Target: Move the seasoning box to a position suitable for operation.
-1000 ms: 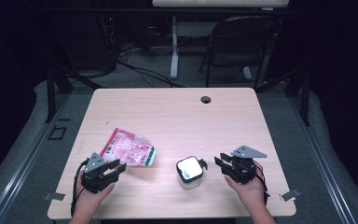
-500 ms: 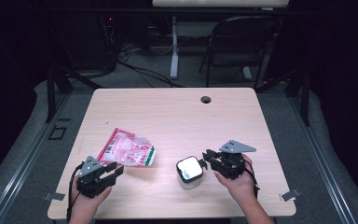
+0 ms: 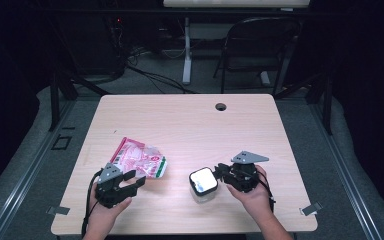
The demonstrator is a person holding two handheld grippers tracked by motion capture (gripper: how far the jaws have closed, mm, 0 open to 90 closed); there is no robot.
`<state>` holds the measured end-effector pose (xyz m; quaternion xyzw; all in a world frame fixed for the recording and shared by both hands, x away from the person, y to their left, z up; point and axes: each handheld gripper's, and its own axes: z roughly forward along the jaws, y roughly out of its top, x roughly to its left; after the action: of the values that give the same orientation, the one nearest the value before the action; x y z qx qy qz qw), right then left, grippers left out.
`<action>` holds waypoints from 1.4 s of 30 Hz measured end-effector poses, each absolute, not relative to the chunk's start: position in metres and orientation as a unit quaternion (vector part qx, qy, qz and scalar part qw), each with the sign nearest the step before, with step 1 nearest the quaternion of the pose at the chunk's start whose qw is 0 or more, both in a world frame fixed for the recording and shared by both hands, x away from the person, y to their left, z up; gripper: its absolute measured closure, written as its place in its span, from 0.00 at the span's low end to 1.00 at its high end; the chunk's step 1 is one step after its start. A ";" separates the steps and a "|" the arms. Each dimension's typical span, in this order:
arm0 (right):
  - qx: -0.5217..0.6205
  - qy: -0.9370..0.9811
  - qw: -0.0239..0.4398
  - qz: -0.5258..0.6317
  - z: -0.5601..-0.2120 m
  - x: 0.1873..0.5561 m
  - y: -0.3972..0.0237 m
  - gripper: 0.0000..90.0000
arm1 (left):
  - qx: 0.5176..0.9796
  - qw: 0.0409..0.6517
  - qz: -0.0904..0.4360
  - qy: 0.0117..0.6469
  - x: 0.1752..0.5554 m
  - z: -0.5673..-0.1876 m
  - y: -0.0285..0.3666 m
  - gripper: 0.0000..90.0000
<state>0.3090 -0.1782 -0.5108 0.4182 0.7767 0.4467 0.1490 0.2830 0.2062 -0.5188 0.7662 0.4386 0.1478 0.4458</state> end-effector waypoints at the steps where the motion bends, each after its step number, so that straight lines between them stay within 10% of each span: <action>1: 0.422 0.774 0.145 0.449 -0.511 0.310 -0.179 0.87 | 0.764 0.453 0.140 0.438 0.285 -0.517 0.203 0.57; 21: 0.443 0.751 0.132 0.471 -0.516 0.308 -0.179 0.92 | 0.824 0.436 0.107 0.346 0.298 -0.518 0.117 0.98; 42: 0.451 0.747 0.138 0.469 -0.514 0.299 -0.181 0.92 | 0.851 0.421 0.076 0.305 0.296 -0.533 0.089 1.00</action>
<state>0.2995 -0.1814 -0.5142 0.4510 0.7466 0.4693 0.1376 0.2956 0.0892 -0.5328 0.8506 0.3053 0.0755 0.4214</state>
